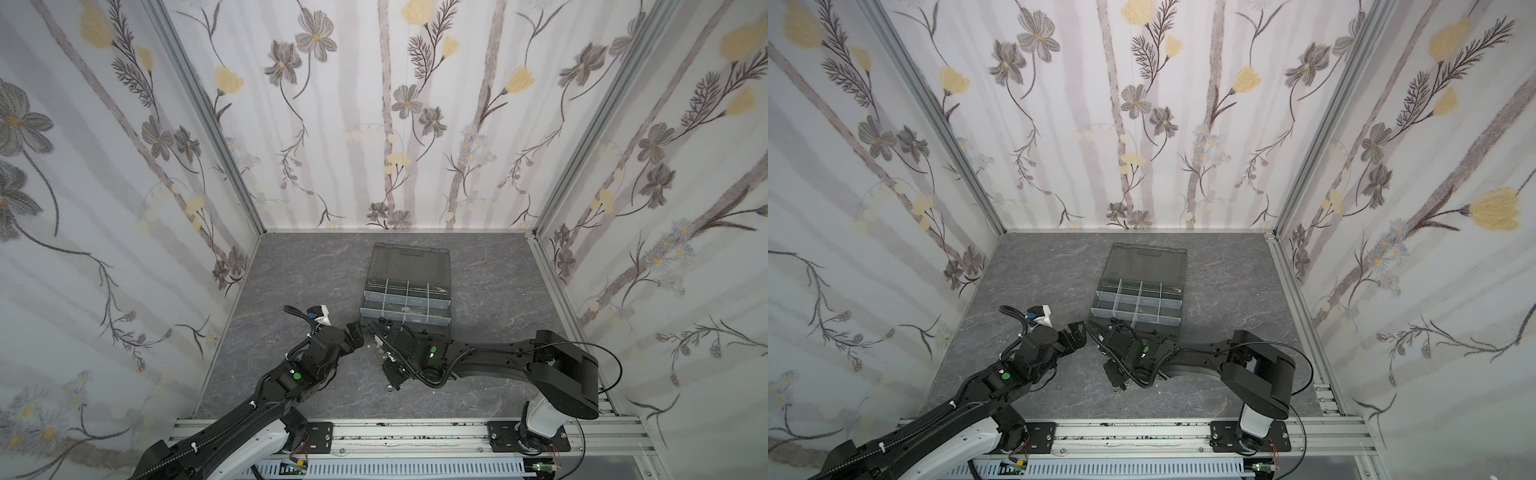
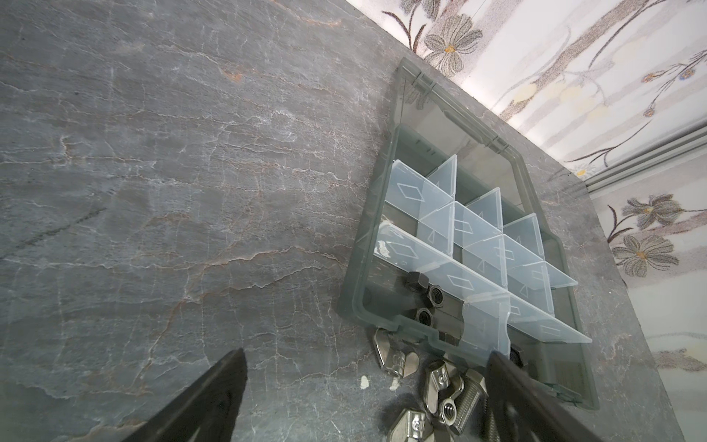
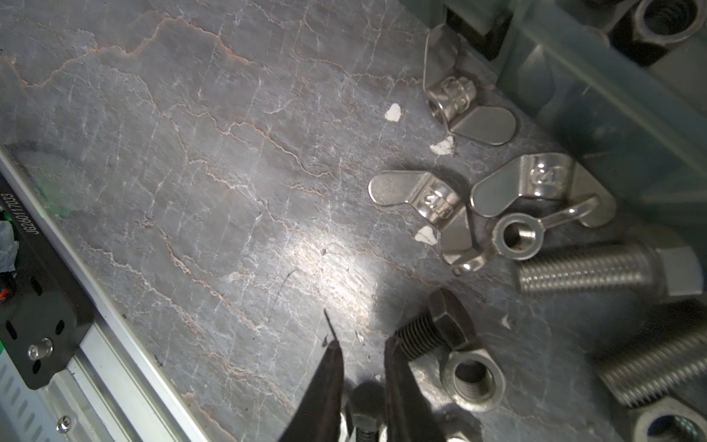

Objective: Sort the screws and nuts into containers
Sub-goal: Rotate the screw on the center of the table.

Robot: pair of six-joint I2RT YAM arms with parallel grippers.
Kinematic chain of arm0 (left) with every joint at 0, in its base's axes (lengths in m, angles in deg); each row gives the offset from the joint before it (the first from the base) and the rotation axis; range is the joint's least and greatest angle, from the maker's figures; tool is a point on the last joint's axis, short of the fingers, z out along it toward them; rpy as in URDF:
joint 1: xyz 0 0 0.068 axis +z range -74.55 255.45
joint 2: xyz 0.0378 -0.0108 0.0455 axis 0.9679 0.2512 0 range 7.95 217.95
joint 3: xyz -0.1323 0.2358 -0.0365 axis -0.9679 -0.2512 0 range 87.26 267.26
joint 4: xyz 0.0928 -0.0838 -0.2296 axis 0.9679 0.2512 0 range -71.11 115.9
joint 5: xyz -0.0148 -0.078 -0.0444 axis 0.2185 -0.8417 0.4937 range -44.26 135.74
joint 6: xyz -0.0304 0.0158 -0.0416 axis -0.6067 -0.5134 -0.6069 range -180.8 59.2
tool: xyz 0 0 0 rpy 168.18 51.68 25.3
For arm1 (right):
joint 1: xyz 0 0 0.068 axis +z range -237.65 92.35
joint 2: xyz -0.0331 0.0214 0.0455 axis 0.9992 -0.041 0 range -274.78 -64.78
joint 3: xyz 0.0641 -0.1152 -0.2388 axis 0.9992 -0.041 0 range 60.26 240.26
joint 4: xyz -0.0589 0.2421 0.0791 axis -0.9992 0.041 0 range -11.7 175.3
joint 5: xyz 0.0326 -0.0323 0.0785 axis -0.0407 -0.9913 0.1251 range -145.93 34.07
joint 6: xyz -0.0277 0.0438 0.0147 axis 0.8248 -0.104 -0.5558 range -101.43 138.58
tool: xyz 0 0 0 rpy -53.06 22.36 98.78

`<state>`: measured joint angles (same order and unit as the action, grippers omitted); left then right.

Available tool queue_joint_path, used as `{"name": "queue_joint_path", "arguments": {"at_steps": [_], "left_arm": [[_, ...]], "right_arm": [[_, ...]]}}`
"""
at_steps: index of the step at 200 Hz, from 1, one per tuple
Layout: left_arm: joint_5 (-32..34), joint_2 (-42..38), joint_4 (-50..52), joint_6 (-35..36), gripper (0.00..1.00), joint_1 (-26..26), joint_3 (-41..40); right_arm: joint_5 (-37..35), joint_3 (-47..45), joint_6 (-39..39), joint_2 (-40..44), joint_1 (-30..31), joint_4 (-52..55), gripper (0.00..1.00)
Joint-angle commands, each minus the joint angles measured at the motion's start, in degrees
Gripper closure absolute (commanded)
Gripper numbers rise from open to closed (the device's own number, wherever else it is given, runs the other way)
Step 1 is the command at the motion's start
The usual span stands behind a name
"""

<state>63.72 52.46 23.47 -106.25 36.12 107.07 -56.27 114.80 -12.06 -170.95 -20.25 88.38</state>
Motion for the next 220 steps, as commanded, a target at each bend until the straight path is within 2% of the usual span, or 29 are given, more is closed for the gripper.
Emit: {"name": "queue_joint_path", "arguments": {"at_steps": [1, 145, 220], "left_arm": [[1.3, -0.3, -0.8, -0.9, 0.00, 0.0, -0.2], [1.0, -0.7, -0.8, -0.7, 0.00, 0.0, -0.6], [0.3, -0.9, -0.8, 0.0, 0.00, 0.0, -0.7]], "right_arm": [[0.4, 0.6, -1.9, -0.7, 0.0, -0.3, 0.78], [-1.4, 0.5, -7.5, -1.8, -2.0, 2.3, 0.78], [-1.5, 2.9, -7.4, -4.3, -2.8, 3.5, 0.76]]}}
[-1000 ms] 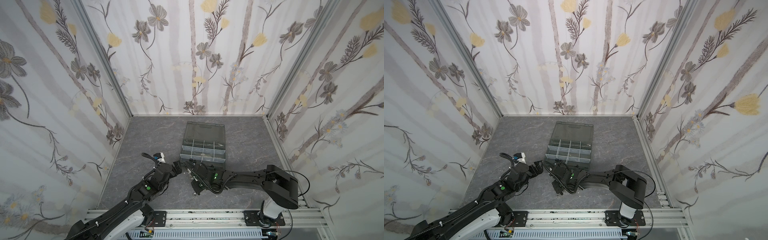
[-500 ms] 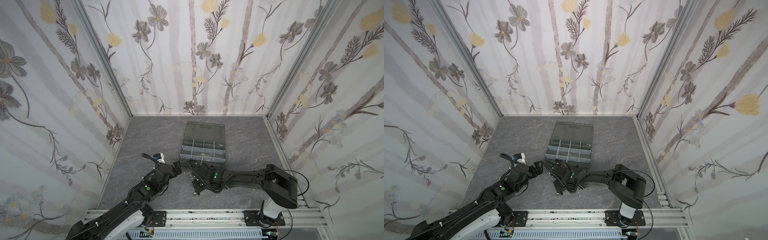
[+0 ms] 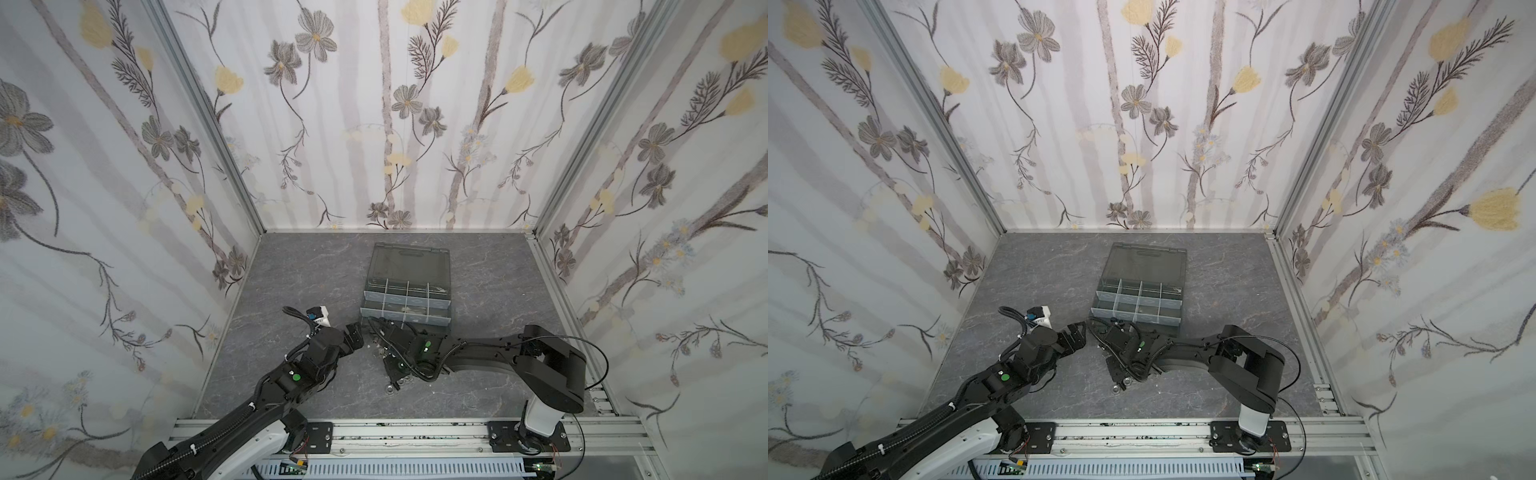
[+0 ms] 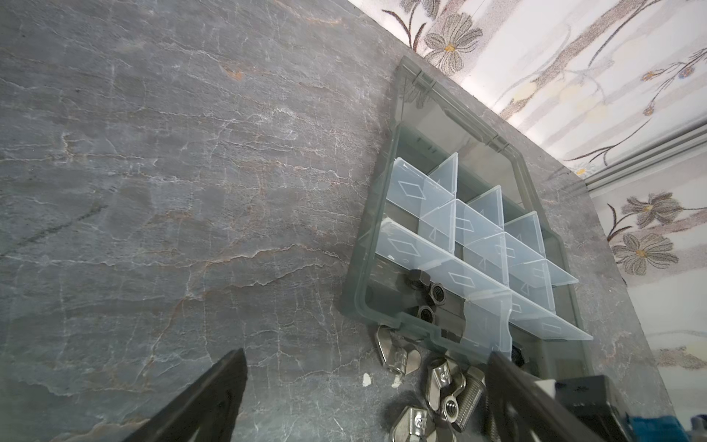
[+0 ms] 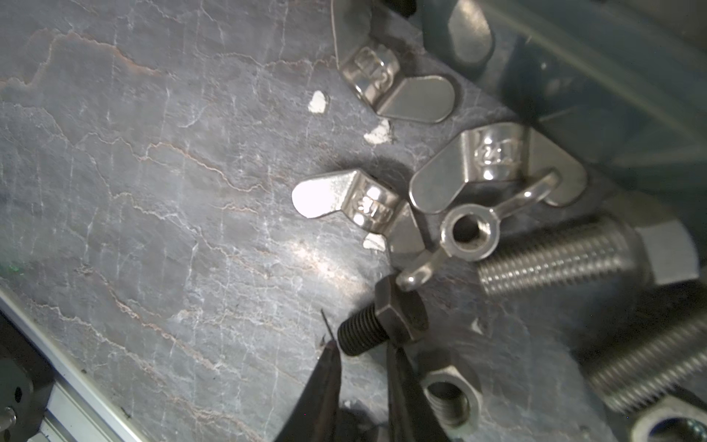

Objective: Sort the screws and nuts into containers
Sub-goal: Rotate the screw on the center of the table, then pick up the screw from the center of the table.

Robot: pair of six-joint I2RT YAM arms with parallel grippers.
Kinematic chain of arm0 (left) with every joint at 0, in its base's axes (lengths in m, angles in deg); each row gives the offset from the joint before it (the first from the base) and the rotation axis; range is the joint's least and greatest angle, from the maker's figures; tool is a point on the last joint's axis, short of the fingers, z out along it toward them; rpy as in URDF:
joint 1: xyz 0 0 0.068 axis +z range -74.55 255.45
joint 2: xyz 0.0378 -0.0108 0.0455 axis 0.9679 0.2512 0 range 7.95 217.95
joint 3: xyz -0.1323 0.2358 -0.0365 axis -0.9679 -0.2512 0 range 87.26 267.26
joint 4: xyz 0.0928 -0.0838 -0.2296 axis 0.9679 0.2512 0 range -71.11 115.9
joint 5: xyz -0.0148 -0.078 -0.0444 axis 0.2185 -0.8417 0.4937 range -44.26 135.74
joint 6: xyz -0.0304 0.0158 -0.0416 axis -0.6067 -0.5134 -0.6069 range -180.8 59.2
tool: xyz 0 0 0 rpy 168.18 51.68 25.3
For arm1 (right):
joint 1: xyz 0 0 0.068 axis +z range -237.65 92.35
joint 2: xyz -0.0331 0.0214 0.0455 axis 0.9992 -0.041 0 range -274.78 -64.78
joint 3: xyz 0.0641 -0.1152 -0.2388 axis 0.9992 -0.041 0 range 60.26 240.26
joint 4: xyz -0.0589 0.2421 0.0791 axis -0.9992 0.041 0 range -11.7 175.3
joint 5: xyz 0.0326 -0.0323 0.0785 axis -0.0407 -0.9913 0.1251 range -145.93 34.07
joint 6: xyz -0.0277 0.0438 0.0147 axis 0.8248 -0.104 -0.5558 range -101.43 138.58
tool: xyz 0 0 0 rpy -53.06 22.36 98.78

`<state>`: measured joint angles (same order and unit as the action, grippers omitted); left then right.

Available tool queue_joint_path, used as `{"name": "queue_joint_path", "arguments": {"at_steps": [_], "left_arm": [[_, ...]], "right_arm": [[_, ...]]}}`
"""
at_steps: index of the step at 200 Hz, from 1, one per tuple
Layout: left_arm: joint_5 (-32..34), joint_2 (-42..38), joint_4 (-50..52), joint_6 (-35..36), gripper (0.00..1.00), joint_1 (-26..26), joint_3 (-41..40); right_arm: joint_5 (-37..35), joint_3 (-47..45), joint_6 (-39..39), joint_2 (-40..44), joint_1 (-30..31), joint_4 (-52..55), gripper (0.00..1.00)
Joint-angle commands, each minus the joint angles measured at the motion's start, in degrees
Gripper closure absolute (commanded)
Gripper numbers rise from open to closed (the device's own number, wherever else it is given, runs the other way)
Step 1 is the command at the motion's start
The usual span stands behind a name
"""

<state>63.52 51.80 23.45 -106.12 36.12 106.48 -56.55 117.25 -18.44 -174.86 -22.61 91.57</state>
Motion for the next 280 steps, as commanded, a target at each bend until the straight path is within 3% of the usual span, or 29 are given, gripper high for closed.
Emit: {"name": "queue_joint_path", "arguments": {"at_steps": [1, 197, 280], "left_arm": [[0.5, -0.2, -0.8, -0.2, 0.00, 0.0, -0.1], [-0.2, -1.2, -0.8, -1.0, 0.00, 0.0, -0.7], [0.0, -2.0, -0.8, -1.5, 0.00, 0.1, -0.9]], "right_arm": [[-1.3, 0.5, -1.0, -0.4, -0.5, 0.4, 0.76], [-3.5, 3.1, 1.5, -1.0, -2.2, 4.0, 0.70], [-4.4, 3.4, 2.4, -2.1, -2.2, 4.9, 0.92]]}}
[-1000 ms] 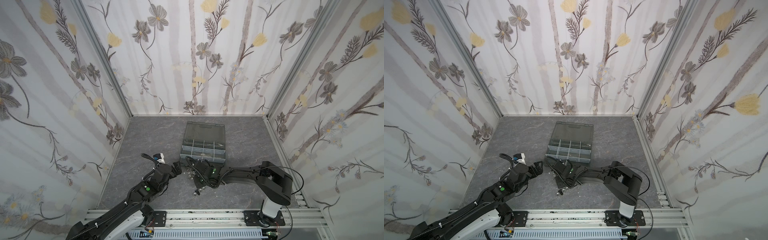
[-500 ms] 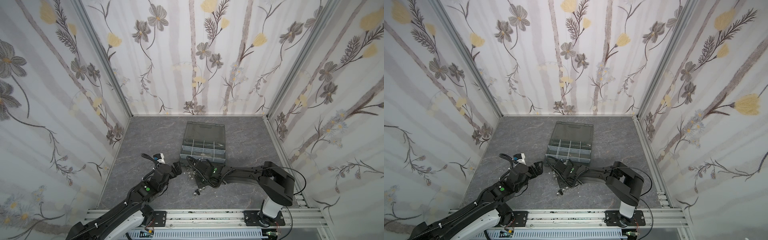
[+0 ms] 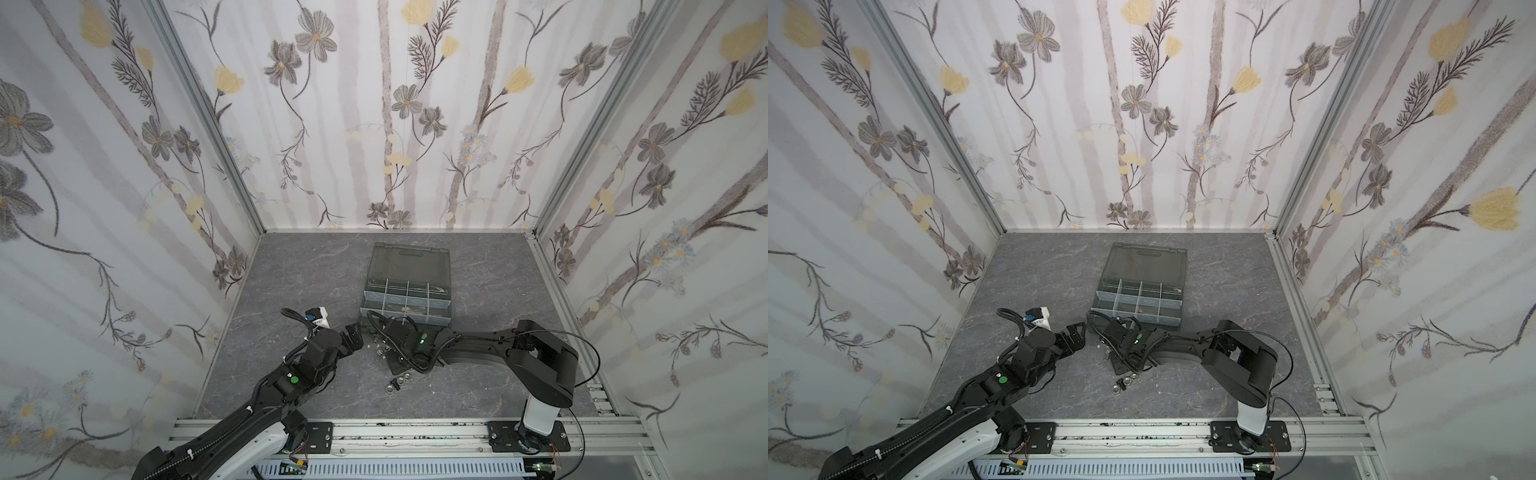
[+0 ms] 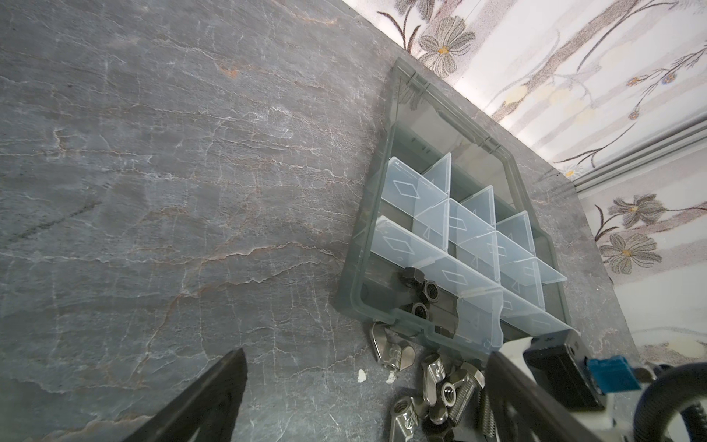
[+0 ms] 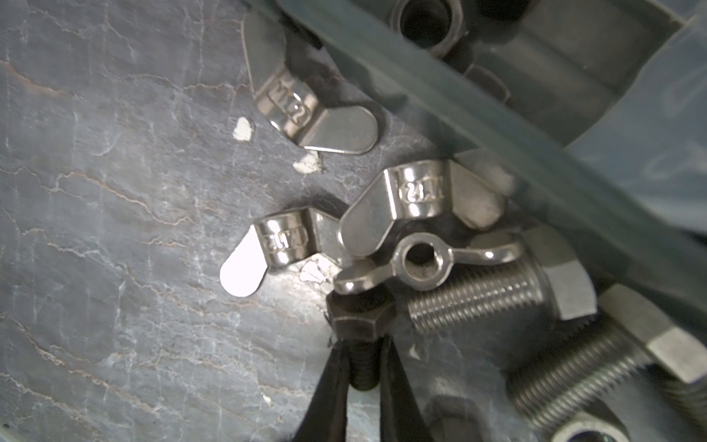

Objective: Sort the screws and nuts into containers
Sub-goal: Pick up the screw from the center of the table, then place the screw into the container.

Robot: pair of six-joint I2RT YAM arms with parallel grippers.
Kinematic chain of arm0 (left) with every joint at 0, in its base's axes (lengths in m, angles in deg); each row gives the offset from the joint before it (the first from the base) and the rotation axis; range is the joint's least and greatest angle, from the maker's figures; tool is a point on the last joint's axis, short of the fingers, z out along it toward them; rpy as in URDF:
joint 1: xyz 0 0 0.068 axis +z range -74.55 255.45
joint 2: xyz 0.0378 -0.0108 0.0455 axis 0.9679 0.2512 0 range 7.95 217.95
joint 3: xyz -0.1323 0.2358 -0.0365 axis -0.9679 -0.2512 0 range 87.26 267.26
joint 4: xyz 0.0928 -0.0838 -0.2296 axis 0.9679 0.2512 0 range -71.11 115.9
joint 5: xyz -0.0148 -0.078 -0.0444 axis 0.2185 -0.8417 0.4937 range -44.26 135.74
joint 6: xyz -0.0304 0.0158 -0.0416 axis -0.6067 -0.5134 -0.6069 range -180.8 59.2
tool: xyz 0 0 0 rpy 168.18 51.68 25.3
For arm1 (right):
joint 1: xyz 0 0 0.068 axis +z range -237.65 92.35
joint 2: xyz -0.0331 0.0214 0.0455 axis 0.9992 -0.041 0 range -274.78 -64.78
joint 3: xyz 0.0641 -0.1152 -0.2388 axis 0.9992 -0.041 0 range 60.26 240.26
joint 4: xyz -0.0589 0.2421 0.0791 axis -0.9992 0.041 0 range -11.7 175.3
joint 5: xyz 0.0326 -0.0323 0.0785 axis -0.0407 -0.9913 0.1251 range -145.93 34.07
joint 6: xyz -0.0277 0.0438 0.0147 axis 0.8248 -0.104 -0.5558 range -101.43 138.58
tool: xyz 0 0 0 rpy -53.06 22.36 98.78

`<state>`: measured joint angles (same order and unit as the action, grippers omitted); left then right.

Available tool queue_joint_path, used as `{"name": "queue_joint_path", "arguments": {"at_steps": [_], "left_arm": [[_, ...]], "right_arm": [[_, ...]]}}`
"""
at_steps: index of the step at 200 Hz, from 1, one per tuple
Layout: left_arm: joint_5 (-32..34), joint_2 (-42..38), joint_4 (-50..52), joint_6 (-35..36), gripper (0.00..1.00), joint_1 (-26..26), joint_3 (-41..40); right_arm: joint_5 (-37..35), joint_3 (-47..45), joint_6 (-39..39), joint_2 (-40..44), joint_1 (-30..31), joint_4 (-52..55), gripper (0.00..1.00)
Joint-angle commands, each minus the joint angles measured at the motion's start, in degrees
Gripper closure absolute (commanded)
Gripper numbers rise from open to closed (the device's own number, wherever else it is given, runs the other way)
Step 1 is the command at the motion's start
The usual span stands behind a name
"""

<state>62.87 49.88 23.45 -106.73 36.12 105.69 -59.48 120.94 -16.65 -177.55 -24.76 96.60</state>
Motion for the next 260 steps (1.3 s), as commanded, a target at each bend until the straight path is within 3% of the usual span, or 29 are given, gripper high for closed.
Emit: {"name": "queue_joint_path", "arguments": {"at_steps": [1, 60, 100, 170, 215, 260], "left_arm": [[0.6, 0.0, -0.8, -0.9, 0.00, 0.1, -0.1], [1.1, 0.2, -0.8, -1.2, 0.00, 0.1, 0.3], [1.1, 1.2, -0.8, -0.9, 0.00, 0.1, 1.3], [0.5, 1.1, -0.8, -1.2, 0.00, 0.1, 1.6], [0.5, 1.2, -0.8, -1.7, 0.00, 0.1, 1.6], [0.6, 1.7, -0.8, -1.6, 0.00, 0.1, 1.8]], "right_arm": [[-1.5, -0.3, 0.6, 0.7, 0.0, -0.1, 0.92], [-3.2, -0.8, 2.5, 7.5, 0.7, 2.6, 0.93], [-5.8, -0.7, 7.2, 13.0, -5.4, 4.1, 0.92], [-6.3, -0.2, 13.2, 9.7, -14.3, 2.1, 0.91], [-5.7, 0.4, 13.6, 8.1, -15.2, 1.4, 0.78], [-5.3, 0.3, 13.2, 8.6, -15.1, 1.5, 0.76]]}}
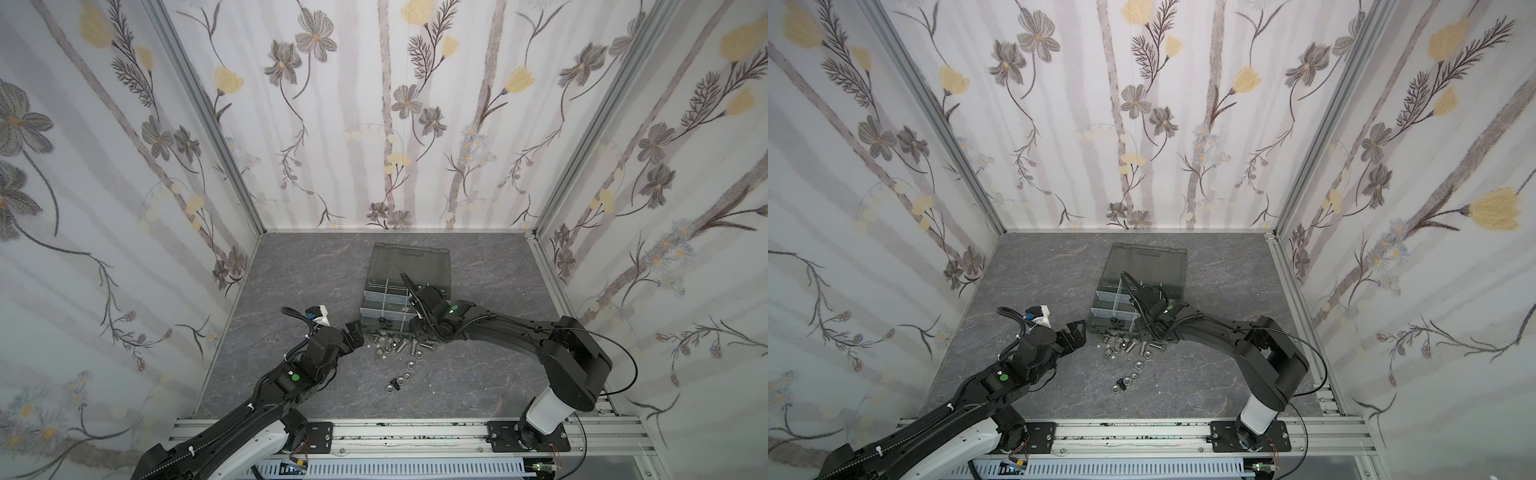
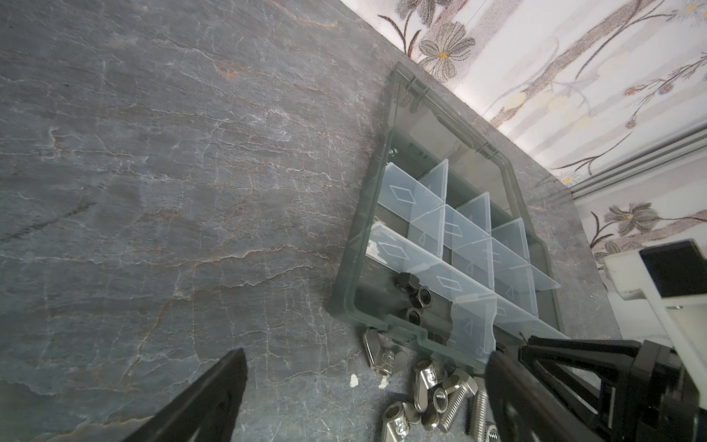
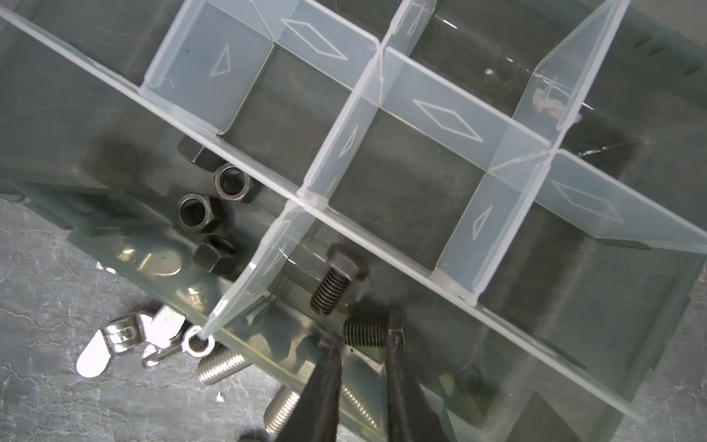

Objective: Sort the screws and nuts into containers
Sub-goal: Place the screw into the container, then pick up the screw from the bottom-center of the table.

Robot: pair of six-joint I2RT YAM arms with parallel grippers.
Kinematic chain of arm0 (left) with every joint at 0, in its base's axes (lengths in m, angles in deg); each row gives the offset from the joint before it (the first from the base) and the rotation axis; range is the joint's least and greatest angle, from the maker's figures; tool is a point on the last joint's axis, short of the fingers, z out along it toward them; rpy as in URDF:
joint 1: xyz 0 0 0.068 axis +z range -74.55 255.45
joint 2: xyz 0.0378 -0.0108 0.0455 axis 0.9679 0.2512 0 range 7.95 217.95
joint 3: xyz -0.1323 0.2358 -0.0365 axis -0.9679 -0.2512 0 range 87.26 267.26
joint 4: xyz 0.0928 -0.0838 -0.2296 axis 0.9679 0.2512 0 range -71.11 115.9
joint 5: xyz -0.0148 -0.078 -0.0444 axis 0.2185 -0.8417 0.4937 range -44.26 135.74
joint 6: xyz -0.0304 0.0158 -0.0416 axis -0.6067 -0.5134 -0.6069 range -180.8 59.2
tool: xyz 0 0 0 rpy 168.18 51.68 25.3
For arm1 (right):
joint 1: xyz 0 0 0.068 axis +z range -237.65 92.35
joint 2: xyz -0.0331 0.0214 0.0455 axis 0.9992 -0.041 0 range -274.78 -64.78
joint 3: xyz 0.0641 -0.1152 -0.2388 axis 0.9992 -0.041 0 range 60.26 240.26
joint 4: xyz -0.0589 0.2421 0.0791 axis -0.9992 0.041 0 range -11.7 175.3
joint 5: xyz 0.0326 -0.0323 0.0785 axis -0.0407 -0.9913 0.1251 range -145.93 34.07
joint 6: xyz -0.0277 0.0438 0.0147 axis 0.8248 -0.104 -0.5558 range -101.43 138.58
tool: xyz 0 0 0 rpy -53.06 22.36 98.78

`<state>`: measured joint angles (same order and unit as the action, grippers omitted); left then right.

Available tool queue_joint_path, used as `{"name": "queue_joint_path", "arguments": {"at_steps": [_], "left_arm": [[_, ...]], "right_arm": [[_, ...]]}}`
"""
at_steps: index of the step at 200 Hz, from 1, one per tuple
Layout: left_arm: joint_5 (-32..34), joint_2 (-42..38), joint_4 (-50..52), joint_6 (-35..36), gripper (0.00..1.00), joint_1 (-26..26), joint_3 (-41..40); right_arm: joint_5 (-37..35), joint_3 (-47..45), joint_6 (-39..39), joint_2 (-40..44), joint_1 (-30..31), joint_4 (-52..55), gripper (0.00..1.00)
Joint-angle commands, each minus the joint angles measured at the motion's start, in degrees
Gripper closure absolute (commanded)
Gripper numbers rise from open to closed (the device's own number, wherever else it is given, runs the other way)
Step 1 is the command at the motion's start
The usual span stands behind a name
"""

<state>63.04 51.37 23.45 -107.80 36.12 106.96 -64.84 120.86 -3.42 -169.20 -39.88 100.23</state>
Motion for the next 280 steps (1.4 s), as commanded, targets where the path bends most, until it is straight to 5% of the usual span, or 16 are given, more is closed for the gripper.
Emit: {"name": "queue_joint_path", "arguments": {"at_steps": [1, 114, 280], "left_arm": [[0.5, 0.2, -0.8, -0.5, 0.00, 0.1, 0.6], [0.8, 4.0, -1.3, 1.9, 0.00, 0.1, 3.3], [2.0, 5.4, -1.7, -0.3, 0.00, 0.1, 2.8]], "right_arm": [[0.0, 0.4, -0.1, 0.3, 0.0, -2.2, 0.76], [1.1, -4.2, 1.0, 6.1, 1.9, -3.8, 0.75], [8.8, -10.6, -9.5, 4.4, 25.3, -7.3, 0.77]]}}
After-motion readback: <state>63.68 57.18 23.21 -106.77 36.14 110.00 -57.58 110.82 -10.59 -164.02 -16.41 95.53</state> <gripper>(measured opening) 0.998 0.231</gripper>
